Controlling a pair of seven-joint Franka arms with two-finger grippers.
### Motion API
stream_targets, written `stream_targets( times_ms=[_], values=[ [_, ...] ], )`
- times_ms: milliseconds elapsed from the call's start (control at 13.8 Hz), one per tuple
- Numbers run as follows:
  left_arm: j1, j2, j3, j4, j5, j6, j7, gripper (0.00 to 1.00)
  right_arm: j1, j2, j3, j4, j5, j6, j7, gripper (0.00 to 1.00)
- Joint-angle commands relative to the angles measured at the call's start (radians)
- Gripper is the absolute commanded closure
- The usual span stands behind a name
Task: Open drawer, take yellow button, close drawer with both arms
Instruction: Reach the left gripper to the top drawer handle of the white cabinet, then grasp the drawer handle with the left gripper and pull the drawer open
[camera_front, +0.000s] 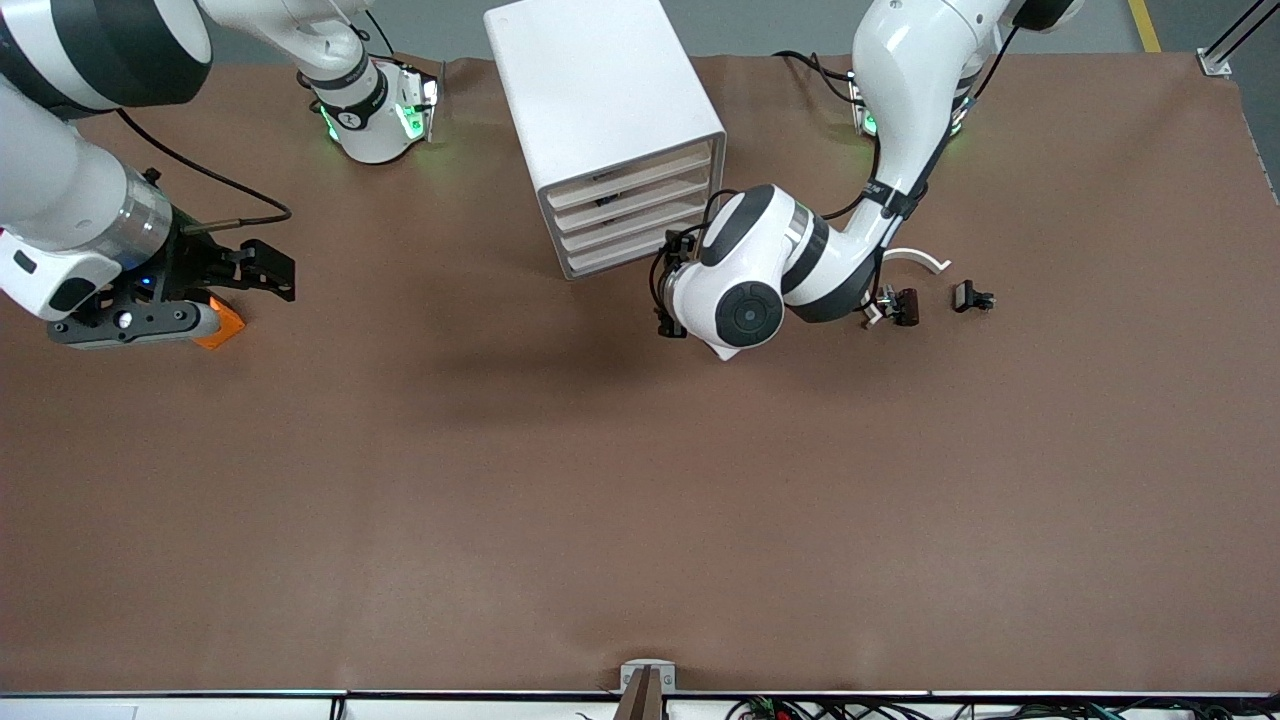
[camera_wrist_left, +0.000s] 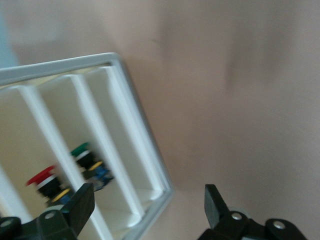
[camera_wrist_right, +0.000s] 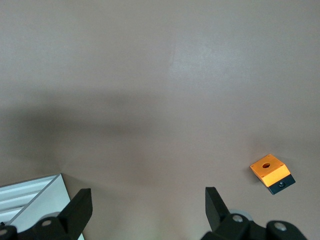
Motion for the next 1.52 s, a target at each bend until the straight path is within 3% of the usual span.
stream_targets(
  times_ms=[0, 434, 795, 1446],
  values=[
    [0.023, 0.018, 0.004, 0.027, -0.074, -0.114, -0.066, 0.03, 0.002, 0.013, -0.004, 0.019, 0.015, -0.003, 0.002, 0.00],
    [0.049, 0.018, 0.004, 0.032, -0.223, -0.193, -0.087, 0.13, 0.006, 0.021, -0.004, 0.019, 0.015, -0.003, 0.000, 0.00],
    [0.061, 0.037, 0.004, 0.031, -0.320, -0.303, -0.087, 0.14, 0.008, 0.027, -0.004, 0.018, 0.015, -0.008, 0.002, 0.00],
    [0.031, 0.113, -0.009, 0.031, -0.340, -0.305, -0.147, 0.14, 0.006, 0.044, -0.002, 0.010, 0.015, -0.014, 0.003, 0.00]
  ],
)
